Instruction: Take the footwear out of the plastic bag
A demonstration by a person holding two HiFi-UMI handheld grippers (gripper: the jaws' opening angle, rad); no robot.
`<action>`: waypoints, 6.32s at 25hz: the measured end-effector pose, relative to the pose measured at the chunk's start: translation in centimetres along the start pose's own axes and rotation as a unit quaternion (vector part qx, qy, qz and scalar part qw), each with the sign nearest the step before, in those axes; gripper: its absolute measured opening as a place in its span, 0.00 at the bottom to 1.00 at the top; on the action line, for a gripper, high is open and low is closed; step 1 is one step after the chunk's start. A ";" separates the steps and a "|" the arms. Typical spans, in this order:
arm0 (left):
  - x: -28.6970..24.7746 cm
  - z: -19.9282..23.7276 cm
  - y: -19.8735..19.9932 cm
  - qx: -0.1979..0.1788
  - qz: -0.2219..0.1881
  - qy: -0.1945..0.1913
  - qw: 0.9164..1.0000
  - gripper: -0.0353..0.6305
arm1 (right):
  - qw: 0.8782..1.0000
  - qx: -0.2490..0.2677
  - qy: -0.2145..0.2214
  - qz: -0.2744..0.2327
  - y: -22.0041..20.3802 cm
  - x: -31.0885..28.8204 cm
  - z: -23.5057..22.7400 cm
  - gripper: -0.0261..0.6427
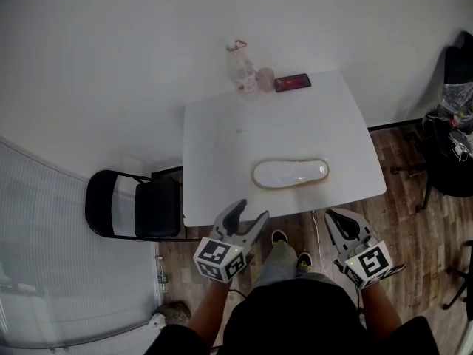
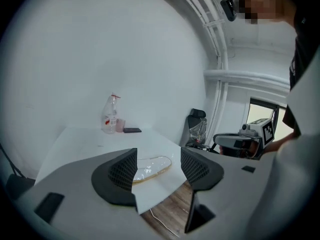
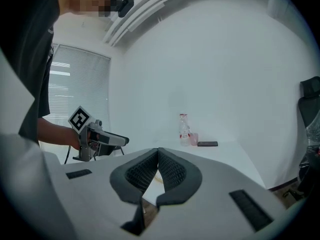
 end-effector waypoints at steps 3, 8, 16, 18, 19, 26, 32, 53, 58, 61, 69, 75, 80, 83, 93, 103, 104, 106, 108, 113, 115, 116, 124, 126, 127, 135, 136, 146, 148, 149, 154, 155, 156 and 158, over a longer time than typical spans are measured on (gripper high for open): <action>-3.2 3.0 -1.8 0.017 0.039 0.002 0.999 0.50 | 1.000 0.006 -0.007 0.008 0.1 -1.5 -1.4 0.06; -9.9 9.0 -6.8 0.111 0.150 -0.025 0.982 0.65 | 0.999 0.021 -0.025 0.034 0.3 -5.2 -4.5 0.06; -17.3 9.5 -5.2 -0.159 0.209 -0.134 0.956 0.74 | 0.995 0.051 -0.057 0.066 2.2 -9.3 -9.4 0.06; -18.9 7.5 -5.7 -0.236 0.225 -0.190 0.926 0.80 | 0.994 0.050 -0.065 0.070 2.2 -9.9 -10.1 0.06; -19.6 6.6 -6.5 -0.279 0.241 -0.216 0.904 0.83 | 0.994 0.050 -0.069 0.072 2.3 -10.2 -10.3 0.06; -22.3 5.3 -13.0 -0.456 0.341 -0.299 0.765 0.88 | 0.992 0.046 -0.087 0.082 1.7 -11.9 -11.7 0.06; -23.2 6.2 -14.8 -0.449 0.371 -0.314 0.750 0.88 | 0.991 0.042 -0.094 0.091 1.1 -13.5 -12.1 0.06; -22.1 7.6 -12.2 -0.353 0.307 -0.331 0.820 0.88 | 0.990 0.067 -0.078 0.093 2.5 -15.6 -14.2 0.06; -20.8 10.3 -9.9 -0.336 0.266 -0.315 0.847 0.87 | 0.990 0.068 -0.091 0.085 4.0 -14.8 -16.8 0.06; -20.2 11.7 -8.1 -0.323 0.236 -0.312 0.862 0.87 | 0.989 0.082 -0.090 0.088 4.9 -14.7 -18.0 0.06; -16.4 12.8 0.8 -0.302 0.100 -0.356 0.879 0.87 | 0.995 0.091 -0.018 0.042 8.1 -15.1 -18.2 0.07; -13.7 12.1 5.9 -0.290 0.054 -0.411 0.863 0.87 | 0.964 0.225 0.106 0.092 11.0 -15.7 -15.3 0.08; -12.2 12.5 10.9 -0.185 0.006 -0.420 0.888 0.40 | 0.898 0.373 0.181 0.143 12.0 -15.3 -12.3 0.24; -14.3 14.8 9.7 -0.161 0.016 -0.392 0.906 0.09 | 0.941 0.284 0.158 0.088 11.3 -14.8 -13.8 0.24; -20.3 17.8 1.9 -0.291 0.132 -0.292 0.901 0.28 | 0.959 0.223 0.136 0.112 7.5 -13.4 -13.4 0.24; -28.4 19.7 -7.2 -0.499 0.268 -0.235 0.790 0.93 | 0.952 0.223 0.153 0.143 5.0 -14.0 -12.1 0.24; -28.7 19.7 -7.8 -0.505 0.279 -0.241 0.781 0.93 | 0.952 0.222 0.151 0.146 4.9 -13.9 -12.1 0.24; -29.1 19.9 -8.4 -0.503 0.295 -0.248 0.773 0.93 | 0.953 0.219 0.147 0.148 4.7 -13.7 -12.1 0.24; -29.5 20.2 -8.5 -0.491 0.308 -0.254 0.774 0.93 | 0.954 0.215 0.144 0.150 4.5 -13.6 -12.3 0.24; -30.2 20.2 -9.4 -0.469 0.377 -0.293 0.743 0.93 | 0.953 0.216 0.146 0.157 4.2 -13.7 -12.1 0.24; -30.1 20.0 -9.6 -0.467 0.399 -0.309 0.727 0.93 | 0.950 0.220 0.148 0.163 4.1 -13.7 -11.9 0.24; -30.2 19.8 -9.7 -0.465 0.405 -0.314 0.722 0.93 | 0.950 0.219 0.149 0.162 4.1 -13.6 -11.8 0.24; -29.7 20.0 -9.1 -0.459 0.357 -0.330 0.744 0.93 | 0.959 0.226 0.133 0.106 5.6 -14.3 -13.5 0.23; -28.5 19.1 -9.0 -0.437 0.334 -0.341 0.762 0.93 | 0.960 0.220 0.126 0.123 5.4 -13.8 -13.8 0.23; -27.7 18.7 -9.0 -0.428 0.325 -0.347 0.768 0.93 | 0.960 0.218 0.123 0.128 5.3 -13.5 -13.8 0.23; -22.9 16.5 -4.0 -0.360 0.225 -0.379 0.822 0.93 | 0.955 0.231 0.113 0.148 5.2 -12.2 -13.9 0.23; -22.3 16.0 -3.0 -0.344 0.207 -0.388 0.830 0.93 | 0.955 0.234 0.112 0.145 5.5 -12.1 -14.0 0.23; -16.3 11.6 4.6 -0.222 0.129 -0.497 0.829 0.93 | 0.871 0.432 0.178 0.153 10.3 -15.1 -10.7 0.23; -15.2 11.0 5.3 -0.203 0.134 -0.513 0.823 0.93 | 0.836 0.489 0.193 0.157 10.9 -15.2 -9.3 0.23; -14.7 10.8 5.5 -0.197 0.138 -0.521 0.819 0.93 | 0.824 0.509 0.196 0.151 11.5 -15.2 -8.7 0.23; -13.3 10.2 6.1 -0.169 0.155 -0.549 0.804 0.93 | 0.790 0.558 0.216 0.133 13.8 -15.9 -7.0 0.23; -13.2 10.2 6.2 -0.164 0.154 -0.551 0.803 0.93 | 0.785 0.562 0.222 0.135 13.7 -16.1 -6.9 0.23; -13.1 10.3 6.3 -0.161 0.154 -0.552 0.804 0.93 | 0.780 0.567 0.227 0.139 13.6 -16.1 -6.8 0.23; -13.0 10.2 6.4 -0.155 0.154 -0.554 0.803 0.93 | 0.771 0.574 0.233 0.145 13.3 -16.1 -6.7 0.23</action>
Point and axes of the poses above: the fingertips, and each gripper's own axes: x backward along the fingers, z to its left, y out of its top, the point moved 2 cm from there along x, backward along the fingers, and after that the axes turned 7 degrees about y, right-handed, at the moved point
